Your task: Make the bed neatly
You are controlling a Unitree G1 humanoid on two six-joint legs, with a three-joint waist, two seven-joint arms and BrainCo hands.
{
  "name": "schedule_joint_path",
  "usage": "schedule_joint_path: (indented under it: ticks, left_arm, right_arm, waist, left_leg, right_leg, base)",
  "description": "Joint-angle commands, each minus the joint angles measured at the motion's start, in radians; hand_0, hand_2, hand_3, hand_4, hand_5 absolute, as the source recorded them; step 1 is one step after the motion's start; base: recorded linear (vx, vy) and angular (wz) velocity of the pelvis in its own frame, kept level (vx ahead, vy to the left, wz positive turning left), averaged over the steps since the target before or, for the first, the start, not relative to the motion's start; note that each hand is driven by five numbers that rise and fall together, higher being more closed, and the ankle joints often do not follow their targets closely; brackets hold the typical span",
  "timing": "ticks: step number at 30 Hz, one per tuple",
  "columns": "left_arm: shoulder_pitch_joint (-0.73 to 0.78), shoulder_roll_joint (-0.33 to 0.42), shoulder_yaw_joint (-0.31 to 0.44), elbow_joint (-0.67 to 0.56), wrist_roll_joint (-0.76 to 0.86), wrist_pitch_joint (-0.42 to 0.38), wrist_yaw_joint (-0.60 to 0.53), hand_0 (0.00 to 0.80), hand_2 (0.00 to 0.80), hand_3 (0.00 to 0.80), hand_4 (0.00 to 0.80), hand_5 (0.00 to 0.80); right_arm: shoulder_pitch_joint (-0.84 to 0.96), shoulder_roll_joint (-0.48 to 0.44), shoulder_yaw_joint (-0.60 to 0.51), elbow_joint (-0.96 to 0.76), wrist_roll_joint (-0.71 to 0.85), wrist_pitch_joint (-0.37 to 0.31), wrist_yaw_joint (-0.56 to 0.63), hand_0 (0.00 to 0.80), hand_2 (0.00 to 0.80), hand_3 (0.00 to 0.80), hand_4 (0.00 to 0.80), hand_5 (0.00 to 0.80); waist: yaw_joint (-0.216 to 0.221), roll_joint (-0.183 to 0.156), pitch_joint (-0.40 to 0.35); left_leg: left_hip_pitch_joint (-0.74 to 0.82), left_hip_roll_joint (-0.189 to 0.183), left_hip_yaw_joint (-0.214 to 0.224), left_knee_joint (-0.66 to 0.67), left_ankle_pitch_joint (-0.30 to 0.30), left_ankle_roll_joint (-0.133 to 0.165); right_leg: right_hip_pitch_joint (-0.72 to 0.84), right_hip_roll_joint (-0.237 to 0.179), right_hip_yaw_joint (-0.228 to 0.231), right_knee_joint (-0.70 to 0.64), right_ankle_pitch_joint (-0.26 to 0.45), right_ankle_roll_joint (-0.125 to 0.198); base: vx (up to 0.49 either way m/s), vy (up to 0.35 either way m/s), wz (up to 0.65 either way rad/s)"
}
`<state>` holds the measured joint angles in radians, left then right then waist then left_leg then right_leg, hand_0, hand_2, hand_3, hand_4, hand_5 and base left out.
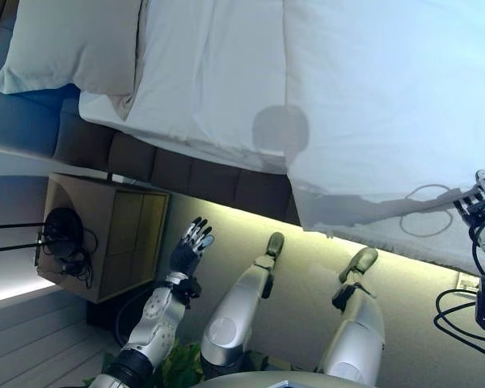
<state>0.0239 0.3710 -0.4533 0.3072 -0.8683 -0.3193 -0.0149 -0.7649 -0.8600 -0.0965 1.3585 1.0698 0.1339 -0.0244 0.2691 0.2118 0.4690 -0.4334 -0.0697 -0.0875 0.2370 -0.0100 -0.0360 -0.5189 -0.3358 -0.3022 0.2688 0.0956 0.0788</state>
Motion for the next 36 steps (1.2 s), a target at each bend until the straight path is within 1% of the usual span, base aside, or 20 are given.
schedule_joint_path:
  ticks: [1,4,9,13,18,21,26,31,33,36]
  left_arm:
    - [0.052,0.054,-0.023,-0.069,-0.015,-0.052,-0.014,0.000,0.000,0.000,0.000,0.000]
    - [0.060,0.056,-0.030,-0.066,-0.010,-0.058,-0.018,0.000,0.000,0.000,0.000,0.000]
    - [0.067,0.058,-0.032,-0.062,-0.002,-0.078,-0.019,0.000,0.000,0.000,0.000,0.000]
    - [0.066,0.060,-0.023,-0.069,0.005,-0.086,-0.010,0.000,0.000,0.000,0.000,0.000]
    - [0.068,0.072,-0.006,-0.092,-0.003,-0.070,-0.007,0.000,0.000,0.000,0.000,0.000]
    - [0.072,0.075,0.005,-0.108,-0.004,-0.048,-0.008,0.000,0.000,0.000,0.000,0.000]
    - [0.089,0.075,0.019,-0.104,-0.017,-0.021,-0.024,0.000,0.000,0.000,0.000,0.000]
    - [0.108,0.064,0.030,-0.077,0.011,0.011,-0.027,0.000,0.000,0.000,0.000,0.000]
    - [0.108,0.053,0.033,-0.062,0.027,0.025,-0.024,0.000,0.000,0.000,0.000,0.000]
    - [0.106,0.044,0.040,-0.052,0.045,0.037,-0.028,0.000,0.000,0.000,0.000,0.000]
  right_arm:
    - [-0.132,-0.019,0.074,-0.105,-0.004,-0.026,0.099,0.800,0.800,0.800,0.800,0.800]
    - [-0.137,-0.018,0.073,-0.102,-0.010,-0.032,0.100,0.800,0.800,0.800,0.800,0.800]
    - [-0.126,-0.016,0.072,-0.097,-0.023,-0.063,0.117,0.800,0.800,0.800,0.800,0.800]
    - [-0.086,-0.002,0.059,-0.113,0.002,-0.092,0.145,0.800,0.800,0.800,0.800,0.800]
    - [-0.037,0.028,0.053,-0.144,-0.030,-0.121,0.199,0.800,0.800,0.800,0.800,0.800]
    - [-0.007,0.073,0.057,-0.188,-0.029,-0.113,0.222,0.800,0.800,0.800,0.800,0.800]
    - [0.028,0.164,0.071,-0.256,-0.043,-0.104,0.225,0.800,0.800,0.800,0.800,0.800]
    - [0.055,0.270,0.107,-0.347,-0.096,-0.086,0.174,0.800,0.800,0.800,0.800,0.800]
    - [0.059,0.311,0.133,-0.378,-0.139,-0.084,0.144,0.800,0.800,0.800,0.800,0.800]
    - [0.071,0.356,0.178,-0.411,-0.183,-0.079,0.130,0.800,0.800,0.800,0.800,0.800]
  waist:
    - [0.058,0.015,0.004]
    - [0.059,0.015,0.001]
    - [0.061,0.007,0.008]
    - [0.059,-0.008,0.009]
    - [0.061,-0.028,-0.012]
    - [0.072,-0.049,-0.044]
    - [0.090,-0.068,-0.093]
    - [0.114,-0.092,-0.142]
    - [0.124,-0.099,-0.158]
    - [0.138,-0.107,-0.174]
  left_leg:
    - [-0.052,0.065,-0.020,-0.014,0.104,-0.049]
    - [-0.051,0.064,-0.021,-0.010,0.104,-0.047]
    - [-0.046,0.065,-0.026,-0.017,0.105,-0.045]
    - [-0.033,0.067,-0.027,-0.021,0.102,-0.046]
    - [0.003,0.072,-0.026,-0.030,0.094,-0.045]
    - [0.048,0.070,-0.028,-0.044,0.084,-0.045]
    - [0.115,0.071,-0.032,-0.065,0.068,-0.040]
    - [0.189,0.059,-0.047,-0.076,0.049,-0.033]
    - [0.220,0.058,-0.053,-0.088,0.047,-0.032]
    - [0.250,0.060,-0.058,-0.101,0.047,-0.033]
  right_leg:
    - [0.023,-0.115,0.070,0.048,0.031,0.157]
    - [0.023,-0.114,0.071,0.059,0.027,0.156]
    - [0.032,-0.106,0.067,0.049,0.030,0.157]
    - [0.055,-0.103,0.056,0.034,0.035,0.157]
    - [0.107,-0.102,0.035,0.008,0.037,0.157]
    - [0.165,-0.102,0.016,-0.022,0.041,0.156]
    - [0.241,-0.112,-0.002,-0.038,0.039,0.151]
    - [0.336,-0.117,-0.024,-0.071,0.050,0.147]
    - [0.370,-0.119,-0.035,-0.085,0.055,0.147]
    - [0.411,-0.120,-0.051,-0.104,0.061,0.151]
  base:
    - [0.054,0.016,0.05]
    - [0.035,0.006,0.06]
    - [-0.021,-0.027,0.03]
    - [-0.040,-0.052,0.02]
    - [-0.014,-0.012,0.01]
    - [0.010,0.006,0.02]
    - [0.066,0.058,0.09]
    - [0.128,0.049,0.19]
    - [0.157,0.054,0.36]
    - [0.107,0.041,0.17]
